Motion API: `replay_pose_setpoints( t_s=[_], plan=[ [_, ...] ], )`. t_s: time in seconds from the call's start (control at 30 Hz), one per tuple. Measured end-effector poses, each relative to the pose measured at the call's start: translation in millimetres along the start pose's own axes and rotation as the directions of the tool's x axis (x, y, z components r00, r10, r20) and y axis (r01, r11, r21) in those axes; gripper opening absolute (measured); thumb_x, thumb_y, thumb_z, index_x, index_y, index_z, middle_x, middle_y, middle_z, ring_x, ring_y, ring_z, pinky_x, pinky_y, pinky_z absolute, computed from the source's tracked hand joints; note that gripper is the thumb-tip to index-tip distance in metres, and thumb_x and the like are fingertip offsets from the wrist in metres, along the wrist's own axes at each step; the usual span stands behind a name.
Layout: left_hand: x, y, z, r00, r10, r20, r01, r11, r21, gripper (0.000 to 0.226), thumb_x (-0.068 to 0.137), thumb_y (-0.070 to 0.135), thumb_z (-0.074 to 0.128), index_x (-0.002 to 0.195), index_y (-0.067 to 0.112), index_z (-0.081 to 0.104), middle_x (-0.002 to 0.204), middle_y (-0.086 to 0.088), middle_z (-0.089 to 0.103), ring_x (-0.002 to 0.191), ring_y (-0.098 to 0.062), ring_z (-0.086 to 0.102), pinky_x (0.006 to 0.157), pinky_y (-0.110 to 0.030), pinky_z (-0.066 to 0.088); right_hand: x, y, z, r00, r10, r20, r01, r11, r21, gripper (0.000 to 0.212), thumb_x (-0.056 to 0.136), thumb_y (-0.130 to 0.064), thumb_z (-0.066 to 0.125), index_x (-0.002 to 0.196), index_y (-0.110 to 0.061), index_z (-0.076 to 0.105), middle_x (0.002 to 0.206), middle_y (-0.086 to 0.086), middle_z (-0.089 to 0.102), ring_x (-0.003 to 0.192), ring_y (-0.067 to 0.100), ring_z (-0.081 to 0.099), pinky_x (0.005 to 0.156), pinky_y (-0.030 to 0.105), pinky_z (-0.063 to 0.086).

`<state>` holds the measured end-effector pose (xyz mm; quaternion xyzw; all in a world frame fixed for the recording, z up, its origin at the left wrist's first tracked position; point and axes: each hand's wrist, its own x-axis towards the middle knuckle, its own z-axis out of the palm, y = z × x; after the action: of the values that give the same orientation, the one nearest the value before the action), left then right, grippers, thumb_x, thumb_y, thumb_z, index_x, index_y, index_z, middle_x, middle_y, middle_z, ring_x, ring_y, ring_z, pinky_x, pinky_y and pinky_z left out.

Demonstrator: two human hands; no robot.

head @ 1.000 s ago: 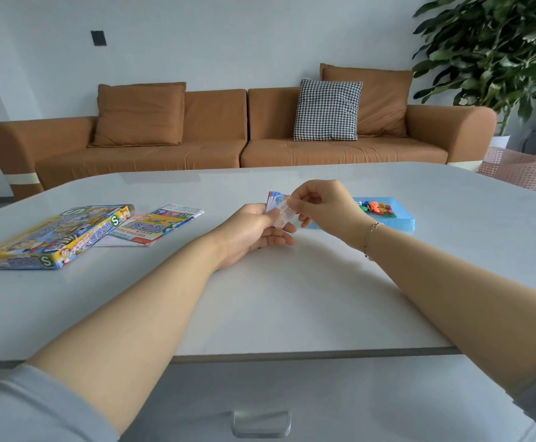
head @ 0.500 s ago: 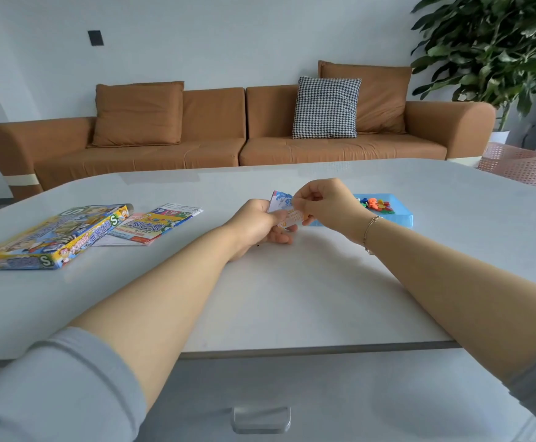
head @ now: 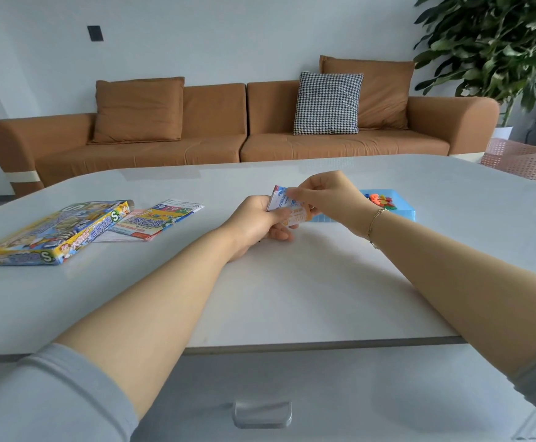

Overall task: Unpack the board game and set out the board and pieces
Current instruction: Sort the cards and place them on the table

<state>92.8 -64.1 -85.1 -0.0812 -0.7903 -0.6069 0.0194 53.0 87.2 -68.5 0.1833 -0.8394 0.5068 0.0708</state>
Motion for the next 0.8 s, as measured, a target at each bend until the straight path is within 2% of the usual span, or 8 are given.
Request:
replay_pose_setpoints(
  t_s=[0.07, 0.13, 0.2, 0.33, 0.4, 0.5, 0.63, 0.8],
  plan=[
    [0.1, -0.2, 0.1, 1.000, 0.005, 0.007, -0.005, 1.000, 0.009, 0.017, 0.097, 0.007, 0.048, 0.111, 0.003, 0.057, 0.082, -0.009, 0.064, 0.049, -0.006, 0.061, 0.053, -0.015, 0.050, -0.2, -1.1, 0.2, 1.000, -0.025, -0.014, 0.025, 1.000, -0.018, 0.029, 0.084, -0.027, 0.070, 0.085, 0.002, 0.068, 0.081, 0.017, 0.071, 0.064, 0.018, 0.062, 0.068, 0.031, 0.054],
    [-0.2, -0.3, -0.1, 1.000, 0.010, 0.010, -0.010, 1.000, 0.004, 0.017, 0.097, 0.007, 0.048, 0.111, 0.003, 0.057, 0.082, -0.009, 0.064, 0.049, -0.006, 0.061, 0.053, -0.015, 0.050, -2.2, -1.9, -1.2, 0.999, -0.051, -0.007, 0.051, 0.998, -0.034, 0.023, 0.086, -0.020, 0.068, 0.086, 0.003, 0.068, 0.079, 0.017, 0.070, 0.059, 0.017, 0.058, 0.055, 0.020, 0.049],
    [-0.4, -0.5, -0.6, 1.000, 0.012, 0.009, -0.011, 1.000, -0.010, 0.016, 0.097, 0.007, 0.047, 0.109, 0.005, 0.057, 0.082, -0.008, 0.064, 0.049, -0.005, 0.061, 0.053, -0.015, 0.050, -3.8, -1.7, -2.7, 0.998, -0.058, 0.016, 0.059, 0.998, -0.039, 0.016, 0.087, -0.013, 0.065, 0.088, 0.003, 0.067, 0.076, 0.015, 0.068, 0.057, 0.014, 0.057, 0.050, 0.013, 0.045],
    [0.0, -0.9, -0.8, 1.000, 0.007, 0.001, -0.007, 1.000, -0.022, 0.018, 0.097, 0.006, 0.048, 0.112, 0.004, 0.057, 0.082, -0.009, 0.064, 0.048, -0.005, 0.061, 0.052, -0.014, 0.050, -2.5, 0.8, -5.0, 0.997, -0.053, 0.064, 0.055, 0.998, -0.033, 0.007, 0.087, -0.006, 0.063, 0.089, 0.001, 0.065, 0.078, 0.015, 0.067, 0.059, 0.017, 0.058, 0.066, 0.027, 0.051],
    [0.0, -0.7, -0.8, 1.000, 0.007, 0.001, -0.007, 1.000, -0.019, 0.017, 0.097, 0.006, 0.048, 0.111, 0.004, 0.057, 0.082, -0.009, 0.064, 0.048, -0.004, 0.061, 0.052, -0.014, 0.050, -1.7, 0.1, -4.7, 0.997, -0.040, 0.067, 0.041, 0.999, -0.013, 0.017, 0.087, -0.014, 0.065, 0.088, 0.003, 0.065, 0.078, 0.017, 0.068, 0.060, 0.020, 0.058, 0.070, 0.033, 0.053],
    [-0.6, -0.3, -1.1, 1.000, 0.006, 0.016, -0.006, 1.000, 0.003, 0.017, 0.097, 0.008, 0.049, 0.111, 0.003, 0.057, 0.083, -0.008, 0.065, 0.049, -0.004, 0.061, 0.053, -0.014, 0.050, -0.5, -2.7, -2.5, 0.999, -0.021, 0.035, 0.021, 1.000, -0.012, 0.038, 0.083, -0.034, 0.069, 0.084, 0.004, 0.067, 0.077, 0.017, 0.070, 0.059, 0.018, 0.059, 0.065, 0.029, 0.051],
    [-1.2, -0.3, -1.3, 1.000, 0.006, 0.020, -0.006, 1.000, -0.006, 0.017, 0.097, 0.007, 0.048, 0.110, 0.003, 0.058, 0.083, -0.008, 0.065, 0.048, -0.003, 0.060, 0.052, -0.014, 0.049, 1.3, -1.2, -0.8, 0.998, -0.060, 0.019, 0.061, 0.997, -0.042, 0.023, 0.085, -0.024, 0.068, 0.081, -0.001, 0.068, 0.080, 0.018, 0.071, 0.064, 0.019, 0.059, 0.072, 0.035, 0.052],
    [-1.4, 0.3, -1.8, 1.000, -0.001, 0.022, 0.001, 1.000, -0.020, 0.017, 0.097, 0.007, 0.048, 0.110, 0.005, 0.058, 0.085, -0.009, 0.066, 0.048, -0.003, 0.060, 0.051, -0.013, 0.048, -2.4, 0.7, -4.8, 0.994, -0.081, 0.079, 0.085, 0.995, -0.051, 0.008, 0.089, -0.010, 0.062, 0.087, -0.002, 0.066, 0.082, 0.016, 0.068, 0.063, 0.016, 0.058, 0.074, 0.033, 0.051]
  ],
)
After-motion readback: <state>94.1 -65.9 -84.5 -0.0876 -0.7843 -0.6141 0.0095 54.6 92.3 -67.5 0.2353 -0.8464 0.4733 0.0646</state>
